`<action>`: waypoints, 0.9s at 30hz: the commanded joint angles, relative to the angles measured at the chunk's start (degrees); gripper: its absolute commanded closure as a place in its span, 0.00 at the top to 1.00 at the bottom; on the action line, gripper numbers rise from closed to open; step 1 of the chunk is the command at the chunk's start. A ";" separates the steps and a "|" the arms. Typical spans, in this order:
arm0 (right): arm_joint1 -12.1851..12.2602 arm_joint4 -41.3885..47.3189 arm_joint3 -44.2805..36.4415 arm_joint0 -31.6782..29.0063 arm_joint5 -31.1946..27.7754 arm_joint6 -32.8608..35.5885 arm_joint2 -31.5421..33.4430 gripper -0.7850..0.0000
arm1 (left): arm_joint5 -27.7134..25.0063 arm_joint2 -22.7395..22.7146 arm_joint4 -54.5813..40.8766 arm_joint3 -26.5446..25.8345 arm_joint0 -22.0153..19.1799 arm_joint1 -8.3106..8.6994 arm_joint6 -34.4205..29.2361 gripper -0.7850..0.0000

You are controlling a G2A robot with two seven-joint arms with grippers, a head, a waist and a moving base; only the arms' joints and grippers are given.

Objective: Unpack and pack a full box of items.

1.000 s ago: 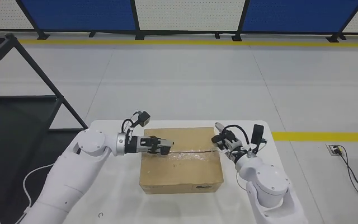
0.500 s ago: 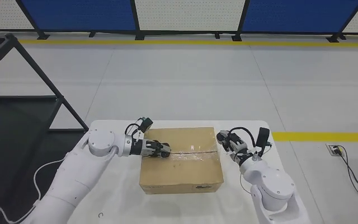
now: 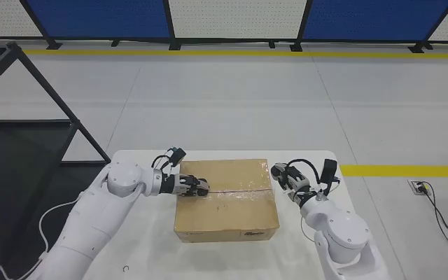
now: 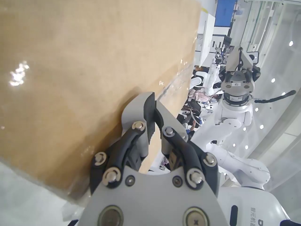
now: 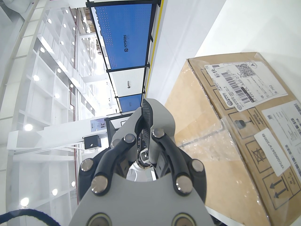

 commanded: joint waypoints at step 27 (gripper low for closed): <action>0.58 0.24 0.31 0.99 0.13 0.11 -1.37 0.04 | 5.62 -12.13 1.45 -10.98 9.85 5.16 0.32 0.00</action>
